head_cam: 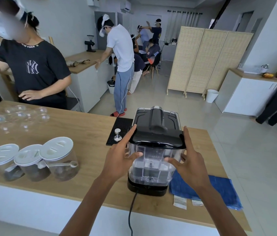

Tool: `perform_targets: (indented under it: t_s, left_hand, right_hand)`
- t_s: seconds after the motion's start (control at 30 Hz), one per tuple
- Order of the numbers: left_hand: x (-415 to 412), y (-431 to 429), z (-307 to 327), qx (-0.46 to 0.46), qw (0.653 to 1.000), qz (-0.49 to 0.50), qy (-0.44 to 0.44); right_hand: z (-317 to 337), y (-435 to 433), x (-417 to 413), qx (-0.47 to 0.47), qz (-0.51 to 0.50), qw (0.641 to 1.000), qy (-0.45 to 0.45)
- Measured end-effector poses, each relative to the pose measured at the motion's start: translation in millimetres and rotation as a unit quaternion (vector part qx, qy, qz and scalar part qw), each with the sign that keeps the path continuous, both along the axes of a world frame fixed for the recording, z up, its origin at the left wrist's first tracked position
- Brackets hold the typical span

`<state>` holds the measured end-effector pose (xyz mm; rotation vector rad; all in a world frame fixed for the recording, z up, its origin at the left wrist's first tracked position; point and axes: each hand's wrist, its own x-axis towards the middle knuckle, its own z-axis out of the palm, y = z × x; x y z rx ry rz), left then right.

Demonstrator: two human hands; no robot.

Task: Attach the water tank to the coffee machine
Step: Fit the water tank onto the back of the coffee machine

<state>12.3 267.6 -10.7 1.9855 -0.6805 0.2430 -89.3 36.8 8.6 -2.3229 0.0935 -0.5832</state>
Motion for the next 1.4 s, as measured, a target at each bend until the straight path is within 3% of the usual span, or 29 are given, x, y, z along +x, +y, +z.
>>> perform_targets:
  t_s: [0.73,1.17,1.4]
  left_hand:
    - [18,-2,-23,-0.029,0.999,-0.036,0.017]
    - [10,1,-40,0.032,0.999,-0.016,0.024]
    - [14,0,-50,0.034,0.999,-0.037,0.021]
  right_hand:
    - [-20,7,10,0.000,-0.051,0.999,0.005]
    - [-52,8,9,0.032,-0.065,0.996,0.054]
    - [-52,9,7,-0.012,-0.084,0.995,0.061]
